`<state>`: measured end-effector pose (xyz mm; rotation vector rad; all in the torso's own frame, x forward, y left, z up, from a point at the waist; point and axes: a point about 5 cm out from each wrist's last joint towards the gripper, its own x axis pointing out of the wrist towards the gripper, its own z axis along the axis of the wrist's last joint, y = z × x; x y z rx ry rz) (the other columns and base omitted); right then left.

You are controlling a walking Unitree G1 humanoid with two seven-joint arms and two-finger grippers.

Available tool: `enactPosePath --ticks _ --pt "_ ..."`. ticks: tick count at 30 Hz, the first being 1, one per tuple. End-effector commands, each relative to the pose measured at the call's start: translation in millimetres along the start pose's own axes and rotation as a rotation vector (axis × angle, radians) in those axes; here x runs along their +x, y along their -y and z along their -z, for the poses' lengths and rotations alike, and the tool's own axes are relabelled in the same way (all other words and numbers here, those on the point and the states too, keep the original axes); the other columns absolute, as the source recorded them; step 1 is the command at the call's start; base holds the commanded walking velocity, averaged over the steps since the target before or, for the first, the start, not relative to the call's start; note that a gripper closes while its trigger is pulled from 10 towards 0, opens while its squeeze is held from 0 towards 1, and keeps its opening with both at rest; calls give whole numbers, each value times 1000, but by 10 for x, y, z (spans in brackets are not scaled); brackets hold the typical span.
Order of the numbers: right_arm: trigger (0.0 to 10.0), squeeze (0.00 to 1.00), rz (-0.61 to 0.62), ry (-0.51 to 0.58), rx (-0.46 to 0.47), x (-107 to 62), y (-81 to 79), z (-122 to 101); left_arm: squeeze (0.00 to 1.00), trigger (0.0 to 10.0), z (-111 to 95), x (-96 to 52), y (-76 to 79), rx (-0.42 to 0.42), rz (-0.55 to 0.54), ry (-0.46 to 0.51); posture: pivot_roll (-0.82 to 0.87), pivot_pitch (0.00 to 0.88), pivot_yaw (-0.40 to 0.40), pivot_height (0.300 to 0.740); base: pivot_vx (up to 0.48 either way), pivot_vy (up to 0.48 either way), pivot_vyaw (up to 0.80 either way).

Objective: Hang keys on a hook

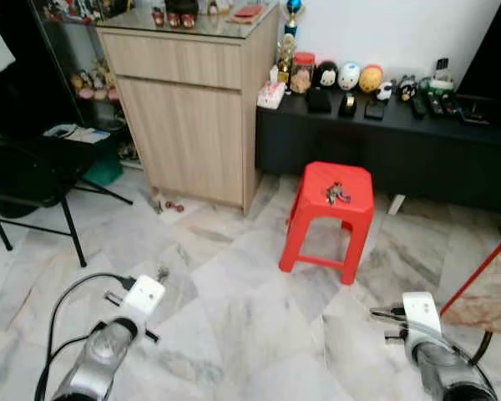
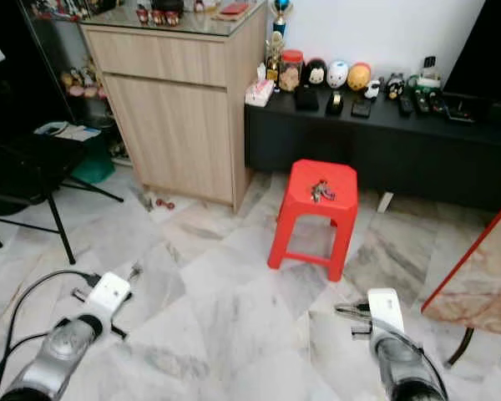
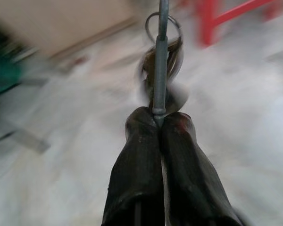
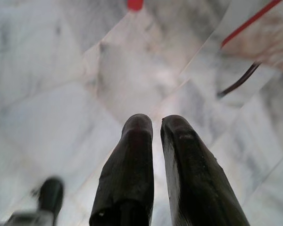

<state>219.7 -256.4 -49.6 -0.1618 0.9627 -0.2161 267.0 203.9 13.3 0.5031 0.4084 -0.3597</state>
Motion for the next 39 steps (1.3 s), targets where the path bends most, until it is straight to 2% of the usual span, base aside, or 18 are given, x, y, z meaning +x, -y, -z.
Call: enactPosePath --ticks 1,2,3,5,6,14,15,16,19,21,23,27,33,37,39 --pt "10000 0 -4 -8 12 -1 -31 48 0 10000 -16 19 -122 1 -63 -16 -47 0 -26 740 0 0 0" --pt "10000 0 -15 -33 21 -6 -82 146 0 10000 122 8 -274 29 -189 -139 -52 0 -25 740 0 0 0" --pt "10000 0 -15 -33 21 -6 -82 146 0 10000 122 8 -274 29 -189 -139 -52 0 -25 740 0 0 0" --pt "10000 0 -20 -73 15 -20 -126 304 0 10000 26 31 -205 13 -104 -57 -47 0 -24 740 0 0 0" --pt "10000 0 -31 -95 11 -28 -162 373 0 10000 -68 46 -136 -33 -52 8 -47 0 -22 740 0 0 0" --pt "10000 0 -59 -146 30 -60 -266 567 0 10000 -179 87 -95 -85 -63 62 -47 0 -28 740 0 0 0" --pt "10000 0 -68 -171 75 -79 -283 661 0 10000 -241 103 -80 -117 -68 100 -44 0 -32 740 0 0 0" --pt "10000 0 -68 -171 75 -79 -283 661 0 10000 -241 103 -80 -117 -68 100 -44 0 -32 740 0 0 0" --pt "10000 0 -66 -206 113 -110 -265 806 0 10000 -363 108 -59 -194 -86 183 -38 0 -34 740 0 0 0" --pt "10000 0 -66 -207 118 -112 -261 817 0 10000 -392 103 -49 -208 -88 204 -36 0 -34 740 0 0 0" --pt "10000 0 -66 -211 135 -120 -260 846 0 10000 -511 91 14 -215 -49 274 -34 0 -35 740 0 0 0" --pt "10000 0 -62 -202 144 -122 -234 855 0 10000 -764 82 191 -164 51 379 -35 0 -35 740 0 0 0" --pt "10000 0 -57 -170 196 -111 -165 813 0 10000 -996 98 381 -127 130 464 -52 0 -26 740 0 0 0" --pt "10000 0 -58 -168 198 -113 -152 818 0 10000 -1034 83 440 -118 166 481 -54 0 -24 740 0 0 0" --pt "10000 0 -68 -168 192 -108 -225 794 0 10000 -1051 67 479 -122 194 492 -54 0 -22 740 0 0 0"
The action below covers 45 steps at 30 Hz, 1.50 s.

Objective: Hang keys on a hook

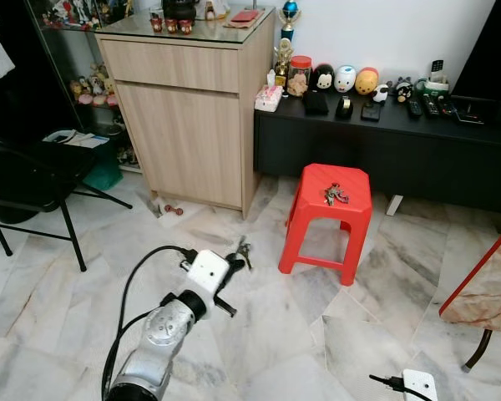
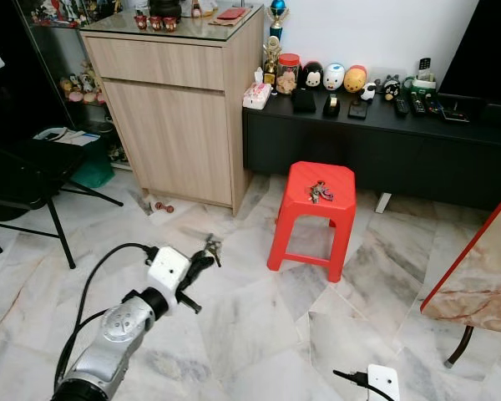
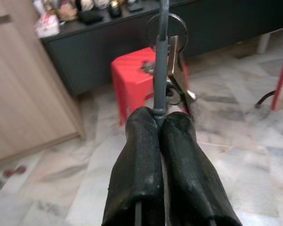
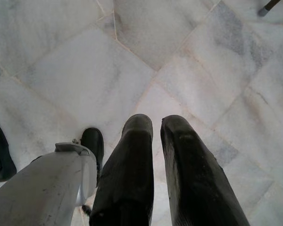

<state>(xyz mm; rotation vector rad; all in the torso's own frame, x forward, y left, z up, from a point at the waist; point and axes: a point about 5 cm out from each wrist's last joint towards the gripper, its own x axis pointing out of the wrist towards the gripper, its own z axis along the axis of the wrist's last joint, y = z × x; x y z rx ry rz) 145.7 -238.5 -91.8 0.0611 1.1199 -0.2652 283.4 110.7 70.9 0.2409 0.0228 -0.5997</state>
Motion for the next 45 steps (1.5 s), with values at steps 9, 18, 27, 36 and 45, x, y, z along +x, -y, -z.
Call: enactPosePath --ticks 9,18,27,36,45 --pt "10000 0 -11 13 -9 7 -53 -69 0 10000 -37 -59 -42 17 0 -2 -50 0 -29 740 0 0 0" --pt "10000 0 -23 21 -18 7 -51 -88 0 10000 218 -209 -414 13 -325 -152 -50 0 -40 740 0 0 0" --pt "10000 0 -27 18 -34 5 -30 -84 0 10000 586 -498 -597 -39 -497 -332 -58 0 -46 740 0 0 0" --pt "10000 0 -27 10 -45 4 -25 -56 0 10000 635 -494 -551 -50 -508 -336 -64 0 -38 740 0 0 0" --pt "10000 0 -28 6 -42 3 -30 -33 0 10000 572 -394 -495 -11 -444 -298 -67 0 -32 740 0 0 0"
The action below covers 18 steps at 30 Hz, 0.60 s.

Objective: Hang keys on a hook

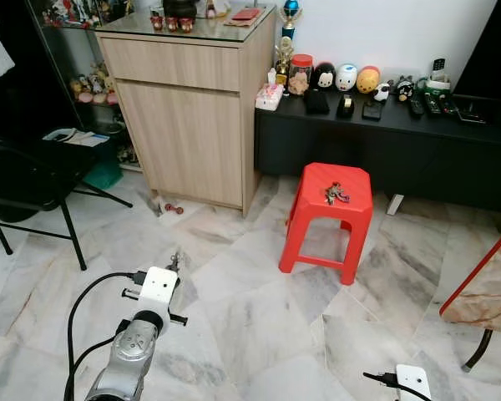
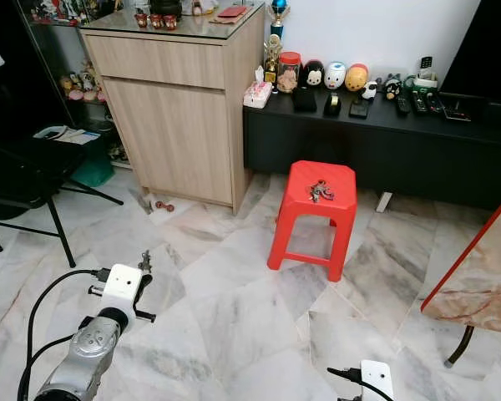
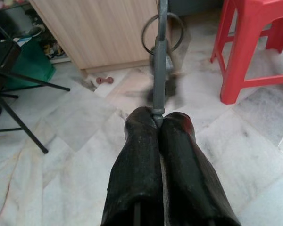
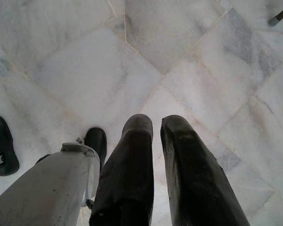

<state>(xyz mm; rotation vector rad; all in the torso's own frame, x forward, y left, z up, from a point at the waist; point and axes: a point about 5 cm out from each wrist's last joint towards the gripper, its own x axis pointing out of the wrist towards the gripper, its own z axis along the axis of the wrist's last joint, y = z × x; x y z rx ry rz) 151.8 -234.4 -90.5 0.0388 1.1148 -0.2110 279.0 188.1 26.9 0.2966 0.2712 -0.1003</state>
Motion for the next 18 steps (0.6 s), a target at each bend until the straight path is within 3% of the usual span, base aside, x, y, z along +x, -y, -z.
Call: enactPosePath --ticks 1,18 --pt "10000 0 5 -3 2 -3 21 22 0 10000 -42 19 19 22 16 20 -65 0 -31 740 0 0 0" --pt "10000 0 5 -1 8 -2 9 20 0 10000 -70 42 52 31 37 36 -64 0 -31 740 0 -339 0"
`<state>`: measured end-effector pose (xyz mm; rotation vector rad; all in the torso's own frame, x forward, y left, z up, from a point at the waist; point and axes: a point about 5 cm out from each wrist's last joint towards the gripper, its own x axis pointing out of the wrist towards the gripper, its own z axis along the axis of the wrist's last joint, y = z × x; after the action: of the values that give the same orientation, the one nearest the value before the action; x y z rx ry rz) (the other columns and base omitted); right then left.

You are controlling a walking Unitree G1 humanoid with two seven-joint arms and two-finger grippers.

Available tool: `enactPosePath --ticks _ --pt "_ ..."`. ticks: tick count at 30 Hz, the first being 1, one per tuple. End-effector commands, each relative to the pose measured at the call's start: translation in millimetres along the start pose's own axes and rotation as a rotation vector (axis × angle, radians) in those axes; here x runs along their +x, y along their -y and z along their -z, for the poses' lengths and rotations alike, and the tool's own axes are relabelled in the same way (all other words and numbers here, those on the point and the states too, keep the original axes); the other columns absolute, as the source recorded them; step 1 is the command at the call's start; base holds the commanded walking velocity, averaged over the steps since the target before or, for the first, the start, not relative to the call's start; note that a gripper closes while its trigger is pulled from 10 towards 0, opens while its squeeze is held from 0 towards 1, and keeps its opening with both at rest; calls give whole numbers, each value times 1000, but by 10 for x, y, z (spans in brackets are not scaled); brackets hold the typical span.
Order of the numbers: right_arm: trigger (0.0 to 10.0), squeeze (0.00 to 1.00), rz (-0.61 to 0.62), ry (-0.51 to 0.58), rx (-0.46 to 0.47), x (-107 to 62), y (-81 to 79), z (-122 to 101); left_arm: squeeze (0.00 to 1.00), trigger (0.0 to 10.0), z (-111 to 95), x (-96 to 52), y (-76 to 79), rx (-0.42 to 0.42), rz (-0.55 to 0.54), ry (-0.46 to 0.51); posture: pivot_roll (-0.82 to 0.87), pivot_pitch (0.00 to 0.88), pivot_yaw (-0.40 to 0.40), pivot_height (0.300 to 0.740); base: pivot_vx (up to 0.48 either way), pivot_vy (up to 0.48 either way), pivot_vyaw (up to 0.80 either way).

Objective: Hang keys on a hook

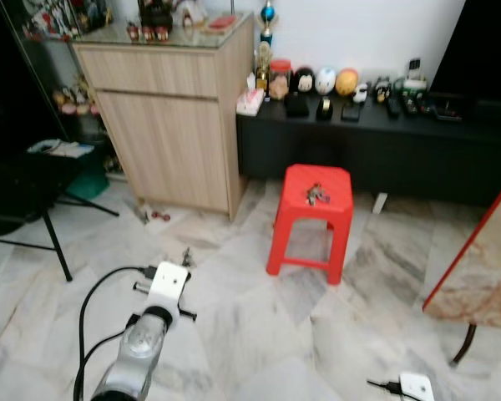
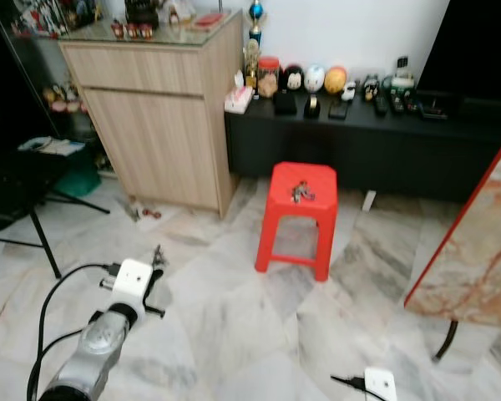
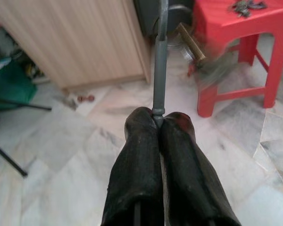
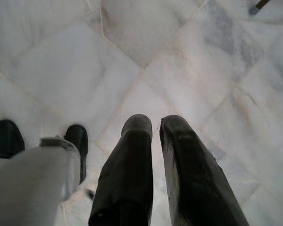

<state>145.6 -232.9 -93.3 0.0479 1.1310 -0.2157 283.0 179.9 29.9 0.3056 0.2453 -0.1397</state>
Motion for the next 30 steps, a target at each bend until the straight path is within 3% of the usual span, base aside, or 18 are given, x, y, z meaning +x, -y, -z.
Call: enactPosePath --ticks 1,15,30 --pt "10000 0 5 16 0 1 14 -51 0 10000 0 3 -7 14 5 3 -63 0 -32 740 0 0 0" --pt "10000 0 3 17 -6 1 18 -66 0 10000 -23 11 0 30 3 16 -59 0 -36 740 0 0 0" --pt "10000 0 1 14 -9 2 12 -64 0 10000 -52 18 28 47 19 31 -64 0 -31 740 0 -272 0"
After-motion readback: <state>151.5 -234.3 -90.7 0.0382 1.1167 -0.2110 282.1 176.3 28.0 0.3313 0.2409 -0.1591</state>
